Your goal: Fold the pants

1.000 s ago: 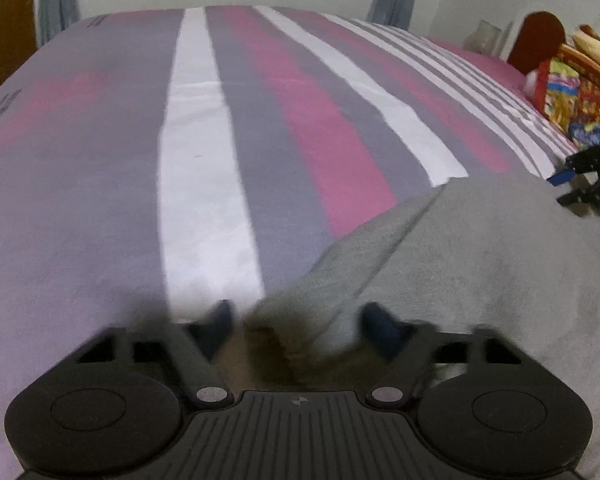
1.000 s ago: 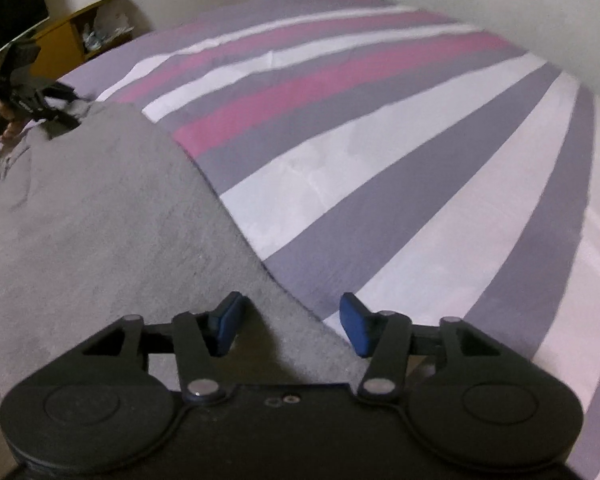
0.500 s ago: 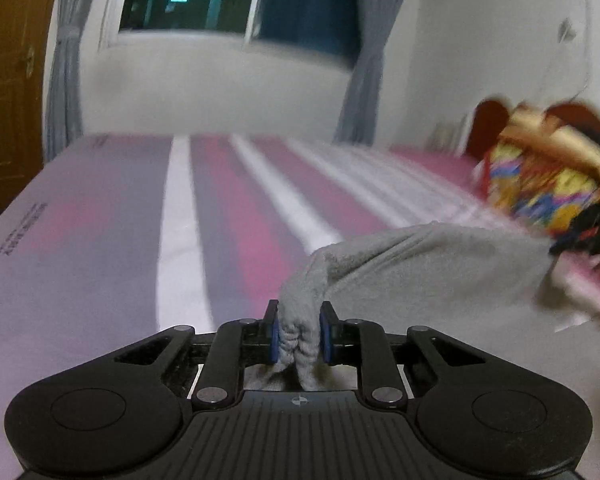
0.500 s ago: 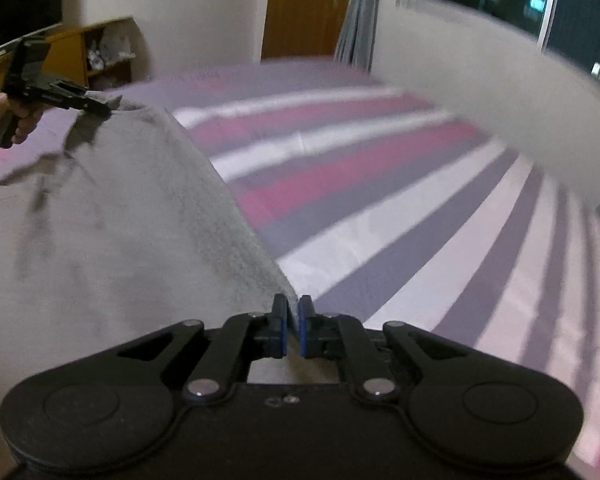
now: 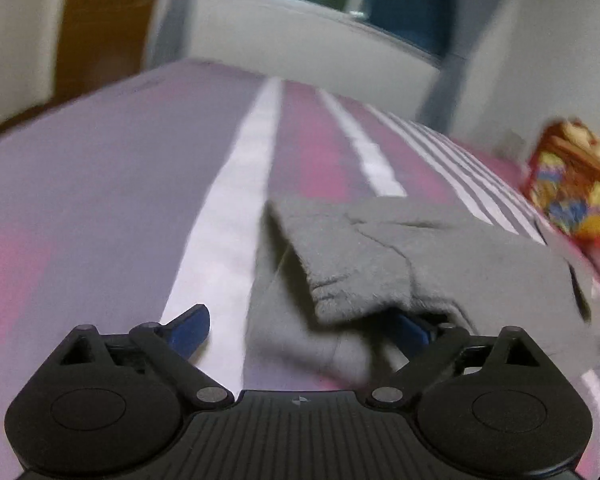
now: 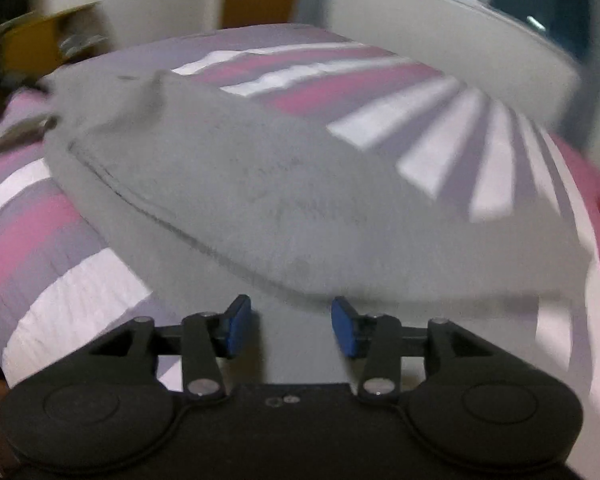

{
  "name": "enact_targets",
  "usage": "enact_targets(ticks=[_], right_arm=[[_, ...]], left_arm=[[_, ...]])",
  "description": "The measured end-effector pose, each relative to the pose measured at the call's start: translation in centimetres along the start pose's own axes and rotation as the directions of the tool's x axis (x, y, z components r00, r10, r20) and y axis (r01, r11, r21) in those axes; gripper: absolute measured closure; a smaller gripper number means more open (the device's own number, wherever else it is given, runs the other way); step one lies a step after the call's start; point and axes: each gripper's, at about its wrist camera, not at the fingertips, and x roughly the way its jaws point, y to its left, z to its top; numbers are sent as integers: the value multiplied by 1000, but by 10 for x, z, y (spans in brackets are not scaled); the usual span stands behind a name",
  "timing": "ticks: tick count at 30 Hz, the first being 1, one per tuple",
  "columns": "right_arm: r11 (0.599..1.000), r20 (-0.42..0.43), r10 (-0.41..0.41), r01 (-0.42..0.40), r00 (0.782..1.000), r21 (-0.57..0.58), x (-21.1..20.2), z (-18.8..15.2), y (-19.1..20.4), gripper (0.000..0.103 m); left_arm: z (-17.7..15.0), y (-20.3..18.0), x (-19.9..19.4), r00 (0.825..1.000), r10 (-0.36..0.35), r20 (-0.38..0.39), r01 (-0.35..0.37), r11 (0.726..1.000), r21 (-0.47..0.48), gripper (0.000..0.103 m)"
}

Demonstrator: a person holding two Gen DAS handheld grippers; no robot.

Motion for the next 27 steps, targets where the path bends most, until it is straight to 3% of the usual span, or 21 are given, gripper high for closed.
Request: enact_targets(ticks=[3,5,8,9,11,13,16,18,19,20,22,25,26,27], right_arm=[[977,60,5,-18,998,210,-16,-3,-7,59],[954,68,-31,9,997,299,-16,5,-12,59],[907,46,-84,57,995,417,-4,22,-25,59],[892,34,-94,69,995,447,0,26,-29,59],[859,-6,-107,96,994,503,16,33,-41,59],[814,-44,-105,111,993,570,30,35,-53,59],[746,-79,-80,113,994,656,47,30,-67,58],[719,-76,-59,95,995,689,57,25,-74,64],[712,-64,-60,88,996,696,60,25,-78,82],[712,-53,-60,80,997,698,60,21,-77,89],[717,-41,-62,73,997,693,58,18,-74,90],[723,-29,-72,72,997,687,55,16,-72,90],[726,-32,-73,75,997,684,54,16,-71,90],[729,-40,-72,79,997,680,56,15,-71,89]], left_arm=[[-13,7,-22,998,-10,56,19,987,-161,9],[-15,7,-28,992,-71,100,93,966,-240,9],[-15,10,-16,976,-191,107,219,886,-409,10],[-14,12,-9,968,-223,112,249,850,-463,15],[-20,-1,6,969,-230,91,244,820,-518,24],[-21,-1,15,977,-206,62,206,816,-541,29],[-19,1,19,974,-220,53,212,805,-555,29],[-19,2,16,974,-224,41,208,799,-564,30],[-21,4,14,972,-230,43,212,791,-574,30],[-22,7,11,970,-238,52,223,780,-585,30],[-22,9,10,967,-243,73,235,747,-622,30],[-27,5,5,961,-252,114,266,723,-637,33],[-30,1,5,959,-259,114,270,717,-642,45],[-33,-2,6,958,-264,110,271,717,-642,51]])
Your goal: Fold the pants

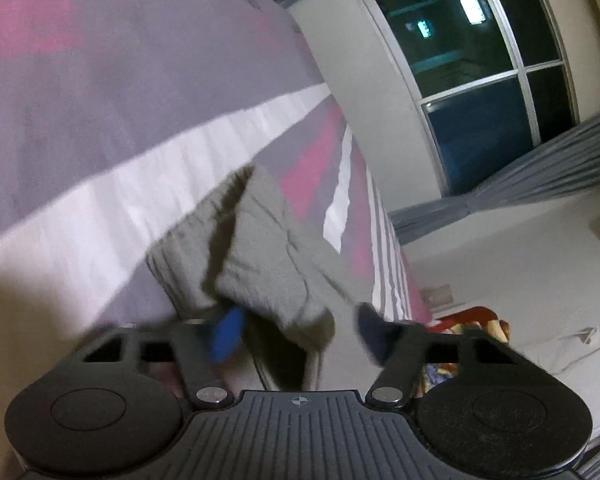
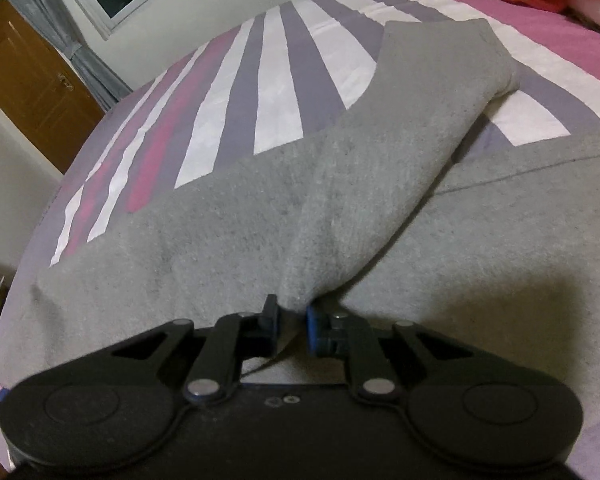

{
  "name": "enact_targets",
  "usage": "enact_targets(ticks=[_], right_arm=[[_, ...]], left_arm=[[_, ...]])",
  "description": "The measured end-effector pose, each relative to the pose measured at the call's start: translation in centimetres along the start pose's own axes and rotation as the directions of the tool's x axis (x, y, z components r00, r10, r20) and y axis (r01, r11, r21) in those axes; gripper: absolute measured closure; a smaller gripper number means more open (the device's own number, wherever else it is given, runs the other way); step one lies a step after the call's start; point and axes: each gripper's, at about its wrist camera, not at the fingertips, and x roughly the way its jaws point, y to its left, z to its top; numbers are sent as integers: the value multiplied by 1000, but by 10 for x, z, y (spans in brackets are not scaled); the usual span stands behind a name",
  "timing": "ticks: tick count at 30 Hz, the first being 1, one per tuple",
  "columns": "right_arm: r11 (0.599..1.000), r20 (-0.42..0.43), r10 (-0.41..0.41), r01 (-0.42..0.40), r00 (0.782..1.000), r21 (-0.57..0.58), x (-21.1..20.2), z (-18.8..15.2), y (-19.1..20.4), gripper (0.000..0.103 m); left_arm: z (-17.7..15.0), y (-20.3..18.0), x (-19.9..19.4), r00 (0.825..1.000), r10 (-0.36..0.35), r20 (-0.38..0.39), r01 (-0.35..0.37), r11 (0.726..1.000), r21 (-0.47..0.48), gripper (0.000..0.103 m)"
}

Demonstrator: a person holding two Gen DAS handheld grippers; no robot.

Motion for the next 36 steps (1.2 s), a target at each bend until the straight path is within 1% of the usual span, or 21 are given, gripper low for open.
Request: enact_targets(ticks=[2,4,5,6,8,11,13,14,15,16,17,19,22,26,27,30,31,33,34,35,36], right_arm=[[1000,-8,-2,2,1000,1,-3,1,0,89],[1000,-14,-1,1,1000,9,-4,1,-1,89],[1000,-12,2,-1,1000,7,-4,2,0,91],[1000,-8,14,-14,1000,-1,-5,3,0,93],[998,37,55,-55,998,-2,-20,5,0,98],[989,180,150,-145,972,-36,-68,1,0,98],[981,216,193,-191,957,-31,-87,-16,-10,98],[982,209,188,-184,960,-37,-87,-27,-15,98],[988,170,149,-140,974,-64,-78,-41,-19,98],[993,116,109,-102,987,-63,-64,-52,-24,98],[996,56,83,-82,995,-28,-47,-64,-32,98],[996,82,88,-88,993,2,-45,-74,-37,98],[997,93,73,-72,993,-19,-52,-75,-30,98],[993,141,112,-105,984,-55,-80,-75,-27,98],[993,139,106,-99,985,-59,-83,-79,-28,98],[997,51,50,-47,997,-53,-63,-93,-36,97],[998,42,47,-46,998,-42,-59,-98,-39,98],[999,46,48,-47,998,-15,-64,-99,-40,92],[1000,75,26,-25,997,-12,-73,-98,-39,77],[999,125,-15,19,992,-29,-84,-95,-36,68],[997,187,-31,43,982,-63,-98,-95,-32,63]], left_arm=[[-6,-3,7,1000,12,-9,-12,1000,5,54],[-6,-4,14,999,49,2,-49,999,16,63],[-3,-4,19,998,55,5,-55,998,6,79],[2,-5,20,998,57,8,-57,998,6,84],[15,-22,16,999,22,35,-24,997,71,86],[30,-50,3,999,-15,46,4,970,241,86],[35,-48,4,1000,-2,-4,3,955,297,86],[35,-43,10,998,50,-46,-32,945,326,86],[32,-35,21,988,119,-97,-78,933,351,86],[27,-28,33,968,212,-131,-147,910,389,86],[21,-21,42,952,265,-151,-181,889,420,86],[17,-15,39,960,245,-134,-176,904,390,86],[17,-19,31,965,235,-116,-175,907,382,86],[23,-27,16,985,158,-74,-124,934,336,86],[23,-27,17,981,178,-79,-142,931,336,86],[14,-23,32,952,286,-110,-218,885,411,86],[12,-26,31,950,296,-97,-229,875,427,86],[8,-37,25,948,311,-62,-255,865,433,85],[5,-43,21,945,321,-54,-269,863,428,84],[2,-49,18,943,330,-50,-277,858,433,74],[-1,-54,15,940,339,-45,-284,848,446,56]])
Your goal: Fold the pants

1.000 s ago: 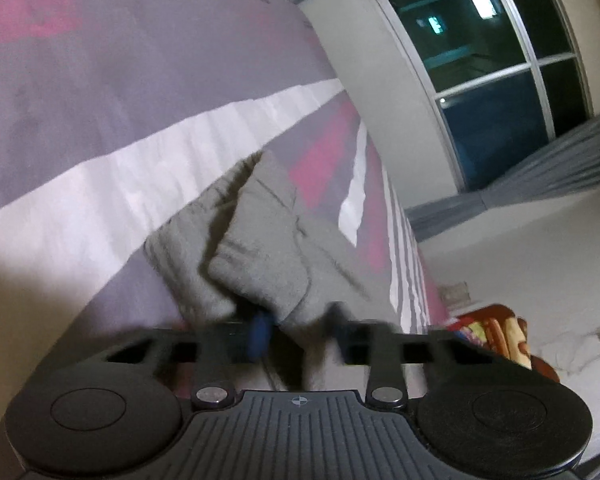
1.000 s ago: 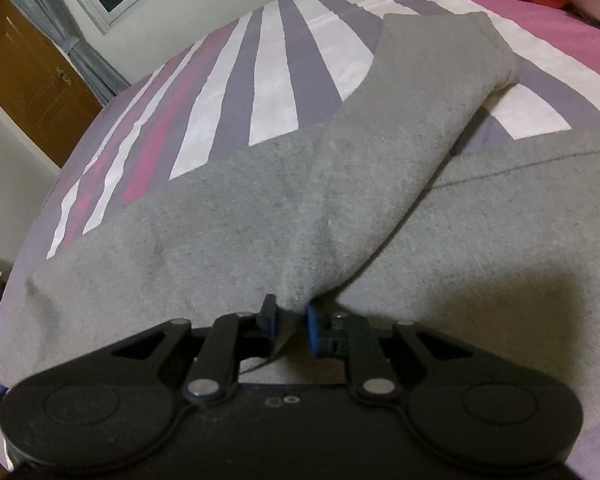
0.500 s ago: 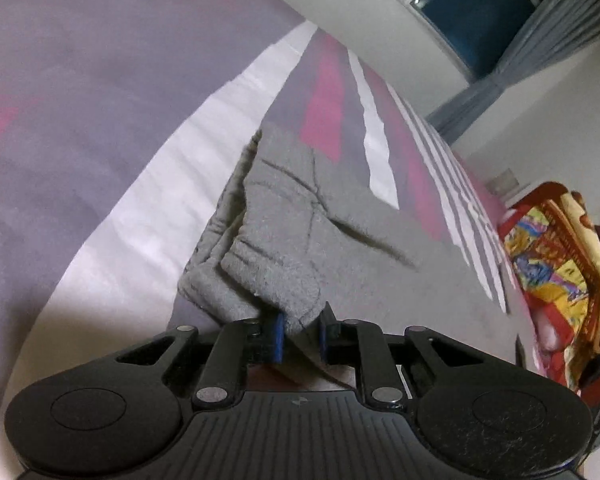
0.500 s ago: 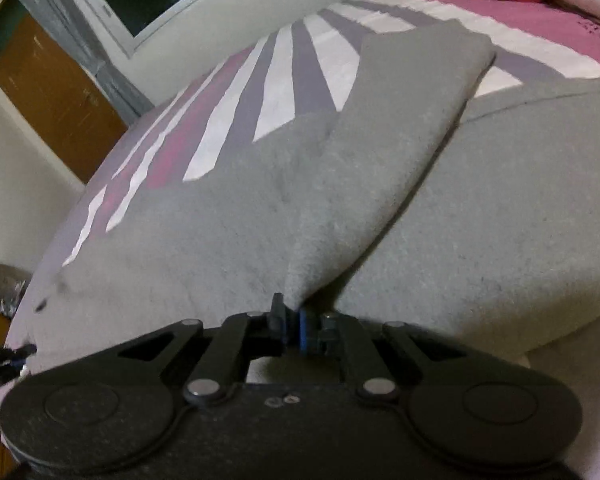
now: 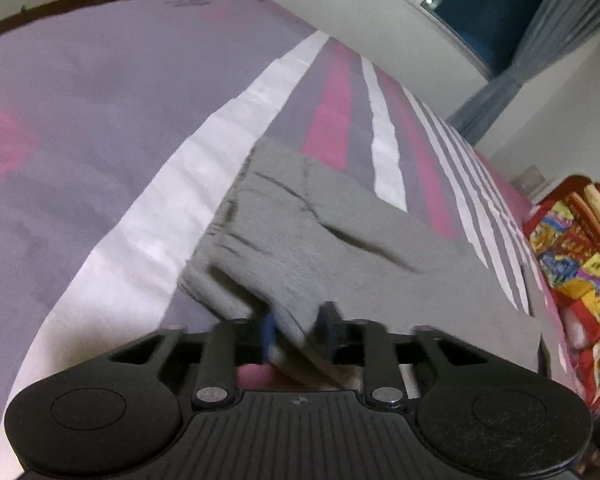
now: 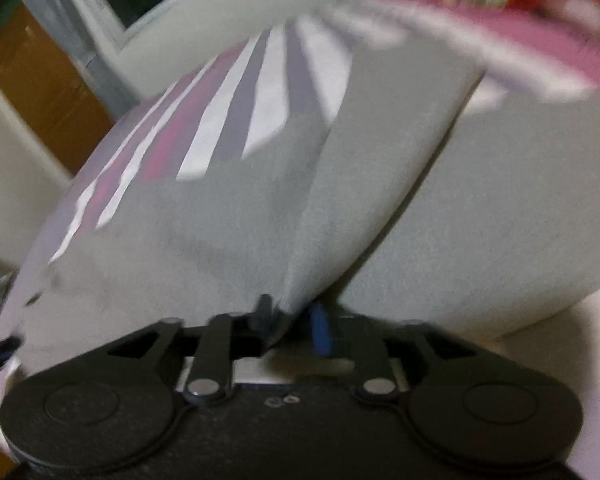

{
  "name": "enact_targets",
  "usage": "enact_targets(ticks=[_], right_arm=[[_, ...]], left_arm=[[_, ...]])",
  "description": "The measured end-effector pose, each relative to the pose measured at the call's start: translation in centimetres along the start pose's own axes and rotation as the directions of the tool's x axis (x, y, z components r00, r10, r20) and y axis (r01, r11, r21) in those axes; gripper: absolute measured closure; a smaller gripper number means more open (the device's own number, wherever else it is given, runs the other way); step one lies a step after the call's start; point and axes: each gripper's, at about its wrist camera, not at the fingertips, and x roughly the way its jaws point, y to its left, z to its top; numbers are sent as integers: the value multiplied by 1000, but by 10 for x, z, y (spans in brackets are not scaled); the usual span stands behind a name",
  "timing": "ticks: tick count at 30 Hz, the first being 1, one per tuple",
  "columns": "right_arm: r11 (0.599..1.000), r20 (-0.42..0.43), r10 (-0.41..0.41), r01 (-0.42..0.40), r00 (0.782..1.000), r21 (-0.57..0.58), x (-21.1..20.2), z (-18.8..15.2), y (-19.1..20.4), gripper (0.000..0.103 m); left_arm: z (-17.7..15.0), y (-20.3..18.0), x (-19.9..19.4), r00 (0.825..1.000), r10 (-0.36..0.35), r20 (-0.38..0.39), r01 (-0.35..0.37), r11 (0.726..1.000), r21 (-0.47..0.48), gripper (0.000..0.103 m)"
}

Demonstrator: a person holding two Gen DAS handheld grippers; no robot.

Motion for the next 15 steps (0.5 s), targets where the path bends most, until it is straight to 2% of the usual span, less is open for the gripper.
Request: enact_targets(ticks=[1,2,4,6,8,9,10,11,15], right_arm=[[1000,34,-8,8,999,-21,-6,5,0,59],[999,41,-28,30,999,-37,-6,13,1,59],[996,18,-68,68,998,-56,7,28,-1,59],[987,-50,-132,127,990,-101,31,40,3,52],[973,-100,-199,185,975,-140,56,48,3,46],[969,-126,-213,193,969,-154,63,51,1,52],[970,-120,-209,190,970,-151,64,55,0,87],[975,-113,-188,171,976,-143,56,57,-2,97],[992,-19,-101,99,995,-77,-11,46,-20,98]], left_arm=[[-2,-5,-1,1000,18,4,-18,1000,2,47],[-3,-9,2,999,44,-8,-45,999,-6,37],[-5,-15,8,997,80,-15,-80,997,-6,37],[-9,-22,21,987,158,-32,-157,987,17,37],[-17,-22,35,984,177,-33,-176,984,29,34],[-18,-22,38,984,179,-27,-178,984,30,32],[-18,-22,38,983,179,-28,-178,984,27,31],[-17,-21,38,984,176,-33,-176,984,27,31],[-14,-17,33,986,157,-49,-154,987,47,31]])
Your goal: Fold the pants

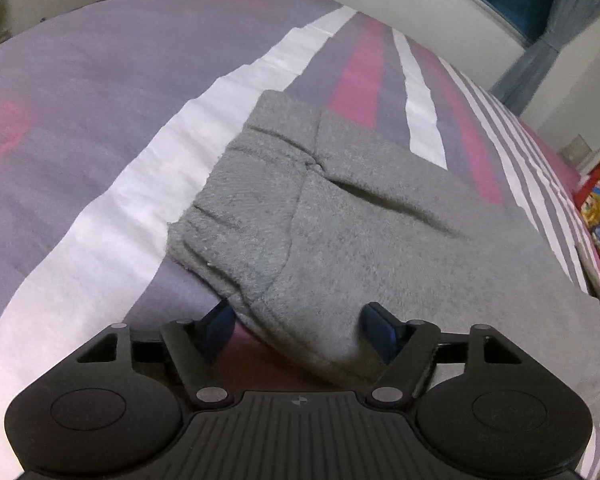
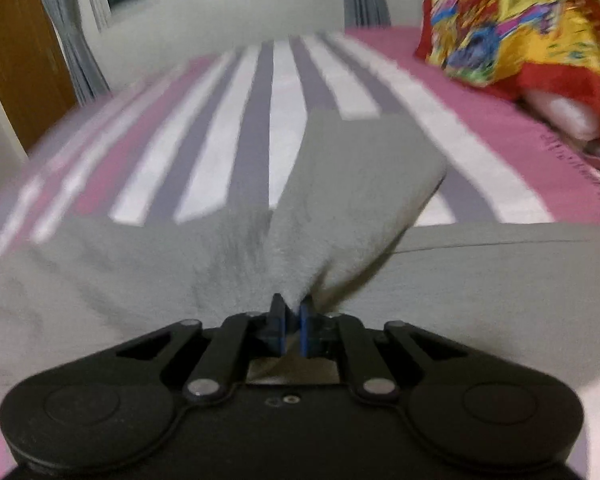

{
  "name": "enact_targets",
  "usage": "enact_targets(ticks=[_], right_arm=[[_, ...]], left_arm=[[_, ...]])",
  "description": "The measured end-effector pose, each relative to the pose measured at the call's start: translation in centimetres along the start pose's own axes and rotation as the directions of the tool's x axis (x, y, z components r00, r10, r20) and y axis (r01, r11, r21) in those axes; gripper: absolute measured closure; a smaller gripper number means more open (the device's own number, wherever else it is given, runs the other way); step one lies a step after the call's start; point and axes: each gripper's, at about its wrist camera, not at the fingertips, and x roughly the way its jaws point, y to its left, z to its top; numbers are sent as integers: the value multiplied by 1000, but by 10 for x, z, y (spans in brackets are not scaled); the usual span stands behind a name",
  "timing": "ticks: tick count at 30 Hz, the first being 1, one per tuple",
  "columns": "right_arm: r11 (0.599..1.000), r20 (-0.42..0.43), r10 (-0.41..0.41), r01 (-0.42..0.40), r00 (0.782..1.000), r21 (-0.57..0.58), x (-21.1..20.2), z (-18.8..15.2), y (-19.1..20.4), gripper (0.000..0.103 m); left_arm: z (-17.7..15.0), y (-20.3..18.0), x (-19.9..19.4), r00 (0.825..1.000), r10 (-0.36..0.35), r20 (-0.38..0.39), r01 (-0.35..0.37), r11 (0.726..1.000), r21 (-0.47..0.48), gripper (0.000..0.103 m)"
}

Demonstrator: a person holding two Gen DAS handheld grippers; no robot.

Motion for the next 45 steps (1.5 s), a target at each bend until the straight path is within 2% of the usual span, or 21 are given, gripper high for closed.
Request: enact_targets(ticks=[2,3,4,8,12,15,16,17,18,21,24,26,28,29,31,35,36,37,41,43,45], right_arm=[[999,-30,-36,36,999,-7,1,-21,-10,91],[994,-109,-104,99,989,-47,19,-34,-17,85],[995,-134,-87,79,987,-64,28,-42,-24,83],[994,48,-40,45,998,-101,-10,-21,-14,68],[954,18,-90,92,996,-285,21,2,15,55],[920,-82,-166,124,983,-372,63,9,16,61],[917,-85,-163,119,983,-380,63,8,13,87],[927,-107,-130,83,986,-366,60,8,7,100],[940,-106,-88,48,990,-337,49,8,1,99],[951,-60,-105,83,993,-297,10,-2,-25,99],[960,-206,-151,93,967,-264,23,-24,-61,90],[956,-139,-138,95,981,-277,4,-20,-54,80],[937,-25,-92,78,995,-341,-18,-15,-31,76],[924,0,-71,66,997,-376,-21,-11,-20,68],[877,3,-48,43,999,-479,-9,-6,3,65],[714,-3,-201,145,979,-685,51,-4,33,65],[679,9,-240,175,971,-713,62,-4,31,69],[677,16,-254,190,967,-711,66,1,27,94],[912,106,-175,202,979,-358,22,42,-25,99],[970,181,-176,202,967,-132,-16,45,-70,99],[984,202,-167,149,965,101,-43,32,-120,99]], left_arm=[[-1,1,2,1000,-2,1,2,1000,5,31],[-1,-1,4,1000,1,0,-1,1000,9,31],[-1,-4,5,1000,4,-4,-4,1000,12,31],[-2,-5,6,1000,0,-9,0,1000,19,30],[-1,-4,9,1000,-3,-13,3,1000,-2,29],[-1,-5,10,1000,3,-15,-2,1000,4,29],[0,-4,10,1000,-3,-15,3,1000,0,29],[0,-3,10,1000,-9,-16,9,1000,-1,29],[0,-2,10,1000,-13,-16,13,1000,-1,29],[-2,-1,9,1000,-21,-11,21,1000,3,29],[-2,-2,11,1000,-16,-10,16,1000,14,28],[-2,-3,11,1000,-15,-13,16,1000,16,28],[-1,-3,12,1000,-16,-15,17,1000,17,28],[-1,-3,12,1000,-16,-16,16,1000,18,28],[-1,-4,12,1000,-13,-17,13,1000,16,27],[-1,-6,13,1000,-8,-16,8,1000,14,26],[-1,-5,13,1000,-9,-17,9,1000,13,26],[-1,-6,13,1000,-10,-18,10,1000,13,26],[-1,-5,14,1000,-19,-17,19,1000,18,26],[-2,-4,14,1000,-22,-14,23,1000,20,25],[-3,-4,14,1000,-22,-11,22,999,25,25]])
